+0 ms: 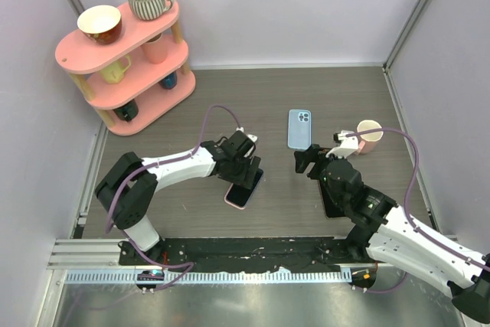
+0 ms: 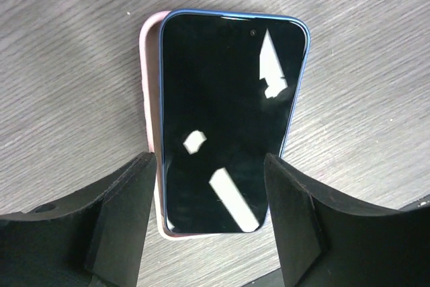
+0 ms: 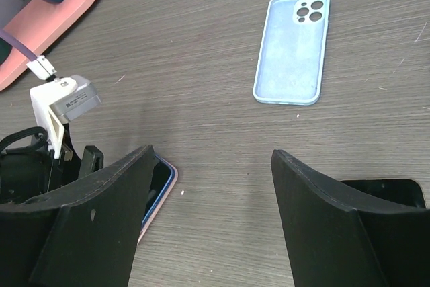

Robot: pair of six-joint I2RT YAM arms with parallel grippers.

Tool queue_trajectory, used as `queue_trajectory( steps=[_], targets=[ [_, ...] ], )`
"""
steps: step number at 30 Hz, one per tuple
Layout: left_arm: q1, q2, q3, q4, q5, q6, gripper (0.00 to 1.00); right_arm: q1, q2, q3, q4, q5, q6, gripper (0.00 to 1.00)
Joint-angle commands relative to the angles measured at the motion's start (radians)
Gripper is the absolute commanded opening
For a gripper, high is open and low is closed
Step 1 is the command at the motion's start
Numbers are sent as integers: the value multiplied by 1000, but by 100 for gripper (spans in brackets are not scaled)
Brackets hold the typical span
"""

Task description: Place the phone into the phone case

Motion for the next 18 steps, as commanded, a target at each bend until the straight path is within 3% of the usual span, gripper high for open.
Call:
queue_trajectory(
  steps=[1,6,9,15,17,18],
  targets=[
    [-4,-21,1,38,-57,1,27,5,3,-3,33,7,24,76],
    [-2,-15,22,18,-39,6,52,3,9,-18,39,0,40,76],
    [-2,-36,35,0,-40,-14,60,3,25,-11,26,-9,88,76],
    [36,-137,85,-51,-60,-72,61,3,109,-8,13,-110,240,69],
    [82,-164,78,-45,-50,-118,55,6,143,-24,28,-161,312,64],
    [100,-167,73,-48,-48,-138,47,3,159,-29,35,-187,337,56]
  ],
)
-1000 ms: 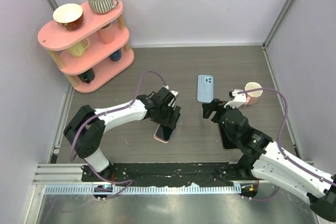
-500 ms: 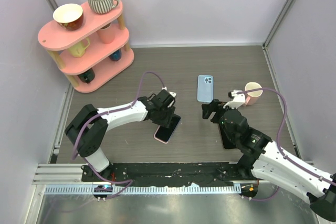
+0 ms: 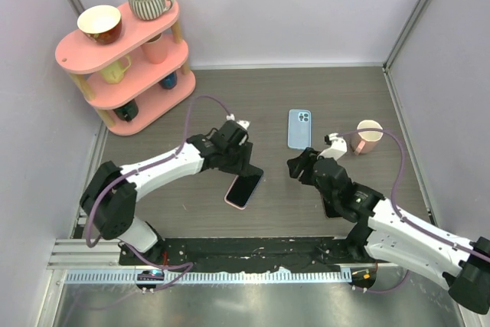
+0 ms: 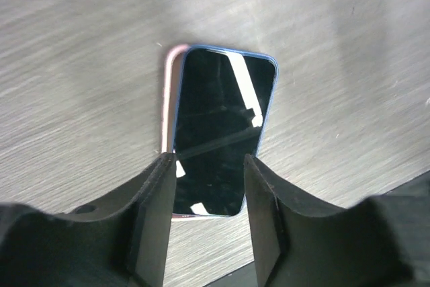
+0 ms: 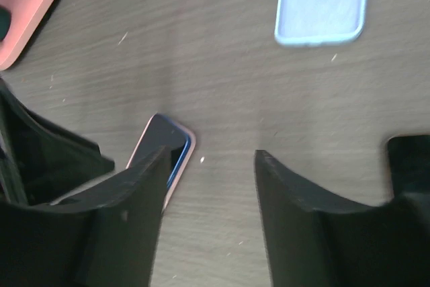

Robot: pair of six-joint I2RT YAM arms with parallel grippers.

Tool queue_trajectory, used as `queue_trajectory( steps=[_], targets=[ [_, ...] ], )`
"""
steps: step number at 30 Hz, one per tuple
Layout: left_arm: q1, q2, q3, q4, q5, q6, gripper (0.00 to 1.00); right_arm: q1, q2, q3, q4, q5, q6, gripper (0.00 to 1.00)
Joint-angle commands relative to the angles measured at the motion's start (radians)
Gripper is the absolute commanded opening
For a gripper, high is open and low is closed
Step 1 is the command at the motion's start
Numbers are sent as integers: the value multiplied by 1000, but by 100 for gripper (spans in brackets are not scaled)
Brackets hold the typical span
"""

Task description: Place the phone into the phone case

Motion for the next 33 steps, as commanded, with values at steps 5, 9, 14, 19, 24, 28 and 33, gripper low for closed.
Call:
queue_trajectory(
  steps=[5,9,14,19,24,28,33],
  targets=[
    [158,-60,-25,-32,-23,-133,22,4,195,-6,37,-182,238,20],
    [161,-45,-69,-40,-37,-173,10,7,314,29,45,-285,243,14],
    [161,-37,-166,3,-20,-256,4,16,457,94,16,-322,217,10],
    [144,-66,-279,115,7,-318,8,32,521,132,17,-320,195,10],
    [61,-79,-333,213,56,-388,9,42,658,183,14,-308,166,9],
    [-35,-91,-341,261,53,-443,9,49,693,235,11,-285,135,9],
    [-71,-147,-376,289,44,-501,9,49,713,281,-42,-253,103,9]
  ],
)
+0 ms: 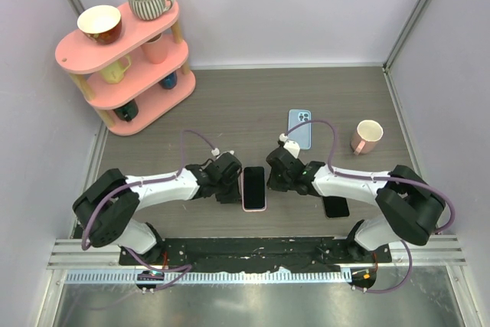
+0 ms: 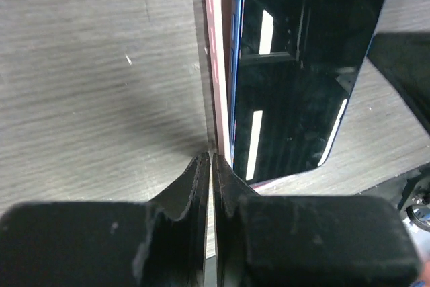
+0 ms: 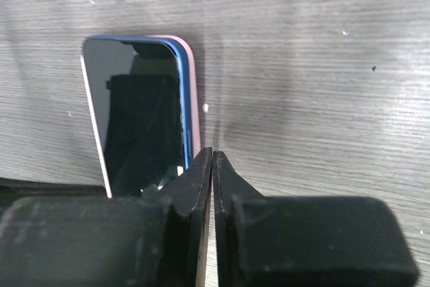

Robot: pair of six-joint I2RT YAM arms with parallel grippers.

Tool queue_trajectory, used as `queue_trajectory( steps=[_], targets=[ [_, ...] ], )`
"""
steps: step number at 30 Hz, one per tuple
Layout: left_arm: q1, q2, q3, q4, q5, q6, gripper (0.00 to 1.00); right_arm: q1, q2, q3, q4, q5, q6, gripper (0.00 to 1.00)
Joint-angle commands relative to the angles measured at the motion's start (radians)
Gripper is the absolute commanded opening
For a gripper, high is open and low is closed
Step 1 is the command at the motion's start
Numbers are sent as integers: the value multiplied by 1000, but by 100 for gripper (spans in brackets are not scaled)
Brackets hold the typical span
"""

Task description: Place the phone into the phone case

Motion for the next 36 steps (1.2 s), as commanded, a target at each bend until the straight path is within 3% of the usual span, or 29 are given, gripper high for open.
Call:
queue_trajectory(
  steps=[1,8,13,20,28,36],
  targets=[
    [-15,-74,-36,64,-8,-71,10,6,8,77,-33,54,-49,9],
    [42,-38,-12,21,-56,-6,11,6,-6,93,-76,97,-96,10],
    [105,33,17,108,-3,-3,11,-9,56,162,-90,189,-177,10],
    [125,122,83,150,34,7,11,-20,149,252,-93,201,-214,10],
    [140,151,76,193,57,-28,11,-23,200,242,18,79,-208,9],
    [142,176,79,217,74,-39,11,-23,162,197,51,59,-190,9]
  ],
)
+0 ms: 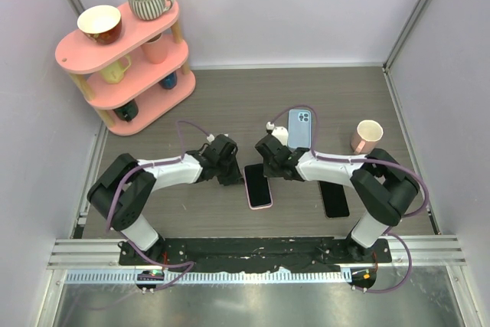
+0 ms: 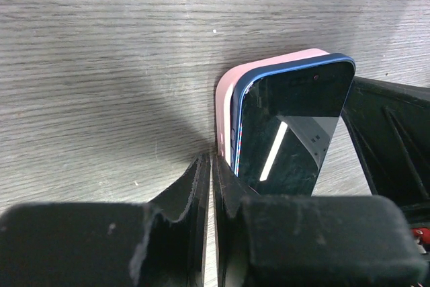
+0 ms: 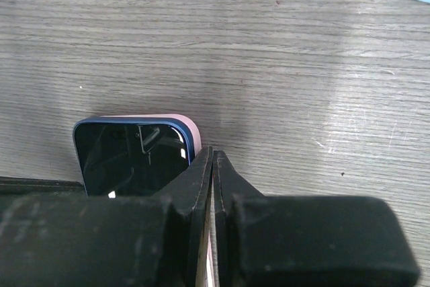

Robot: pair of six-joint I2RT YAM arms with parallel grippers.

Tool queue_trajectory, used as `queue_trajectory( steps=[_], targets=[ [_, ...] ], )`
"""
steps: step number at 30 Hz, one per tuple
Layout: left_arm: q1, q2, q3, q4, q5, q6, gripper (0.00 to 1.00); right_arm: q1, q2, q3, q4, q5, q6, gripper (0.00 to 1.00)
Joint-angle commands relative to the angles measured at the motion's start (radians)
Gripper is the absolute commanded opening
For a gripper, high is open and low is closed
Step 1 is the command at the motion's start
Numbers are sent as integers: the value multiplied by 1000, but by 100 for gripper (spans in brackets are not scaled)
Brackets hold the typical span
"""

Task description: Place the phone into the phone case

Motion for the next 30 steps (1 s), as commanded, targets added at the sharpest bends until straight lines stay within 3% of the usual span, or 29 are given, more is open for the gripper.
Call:
queue_trajectory(
  steps=[1,6,13,17,22,27,30],
  targets=[
    [-3,40,7,70,13,-16,11,12,-47,-20,90,-60,18,11],
    [-1,5,13,24,-12,-7,11,-14,-96,-23,5,-27,12,21],
    [-1,-86,21,-50,-49,34,15,-99,-262,-123,21,-198,-3,24],
    [-1,-92,38,-50,-41,44,24,-97,-311,-186,115,-411,-1,28],
    [-3,-89,58,-53,-38,53,26,-99,-340,-261,139,-405,6,20],
    [-3,-75,75,-68,-27,68,28,-97,-291,-338,216,-490,21,16],
    [-1,-72,81,-77,-17,91,31,-99,-276,-388,262,-462,58,13]
  ],
)
